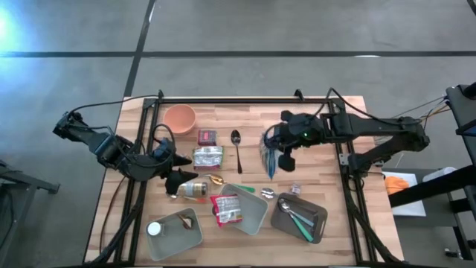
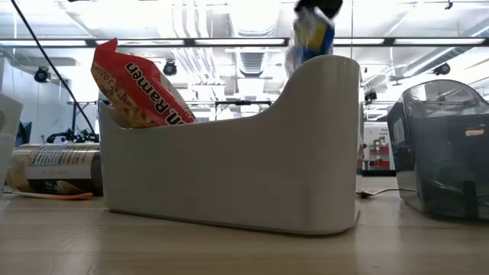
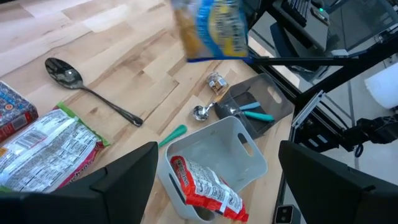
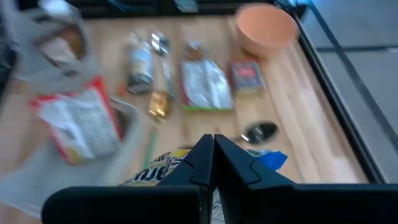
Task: Pick & Place Food Item
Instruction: Put the blue noodle pack into the right gray bin
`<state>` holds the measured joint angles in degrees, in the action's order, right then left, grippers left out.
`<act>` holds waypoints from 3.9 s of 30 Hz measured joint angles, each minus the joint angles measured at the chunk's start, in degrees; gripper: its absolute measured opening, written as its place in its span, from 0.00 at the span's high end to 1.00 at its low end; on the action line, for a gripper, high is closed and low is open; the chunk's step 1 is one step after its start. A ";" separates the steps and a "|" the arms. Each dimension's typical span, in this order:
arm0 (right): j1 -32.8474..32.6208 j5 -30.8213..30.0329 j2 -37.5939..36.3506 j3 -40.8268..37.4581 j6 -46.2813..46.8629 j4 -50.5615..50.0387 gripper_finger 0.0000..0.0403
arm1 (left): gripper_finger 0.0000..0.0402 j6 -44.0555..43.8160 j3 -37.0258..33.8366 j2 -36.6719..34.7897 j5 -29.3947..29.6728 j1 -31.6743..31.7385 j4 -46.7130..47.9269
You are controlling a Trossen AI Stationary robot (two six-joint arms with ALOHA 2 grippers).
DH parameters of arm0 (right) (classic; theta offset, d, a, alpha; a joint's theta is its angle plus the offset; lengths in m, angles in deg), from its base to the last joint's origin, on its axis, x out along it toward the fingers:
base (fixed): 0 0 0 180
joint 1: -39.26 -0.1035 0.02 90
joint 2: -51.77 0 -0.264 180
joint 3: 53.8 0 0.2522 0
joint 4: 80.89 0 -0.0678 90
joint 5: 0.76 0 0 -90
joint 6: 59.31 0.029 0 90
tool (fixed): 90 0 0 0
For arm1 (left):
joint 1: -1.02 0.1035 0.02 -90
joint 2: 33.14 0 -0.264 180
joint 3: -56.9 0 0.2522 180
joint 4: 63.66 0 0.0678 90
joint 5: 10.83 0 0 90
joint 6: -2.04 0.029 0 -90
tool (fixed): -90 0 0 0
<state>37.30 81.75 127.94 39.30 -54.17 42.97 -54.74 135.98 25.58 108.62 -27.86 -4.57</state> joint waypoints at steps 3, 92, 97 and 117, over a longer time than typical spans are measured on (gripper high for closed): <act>-3.52 -0.40 1.88 3.40 1.27 0.03 0.98 | 0.15 -0.01 0.00 0.00 -0.46 0.00 0.06; -26.42 -21.65 48.47 30.60 7.87 -2.71 0.98 | 0.15 -0.25 0.00 0.00 -13.64 0.00 3.64; -26.71 -20.94 48.47 30.23 7.94 -0.38 0.98 | 0.15 -0.25 0.00 0.00 -13.64 0.00 3.68; -25.85 -13.57 48.60 30.11 15.50 3.48 0.96 | 0.15 -0.54 0.00 0.00 -13.66 0.00 3.66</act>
<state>11.45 68.18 176.54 69.41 -38.67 46.45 -55.28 135.98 25.58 94.96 -27.86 -0.91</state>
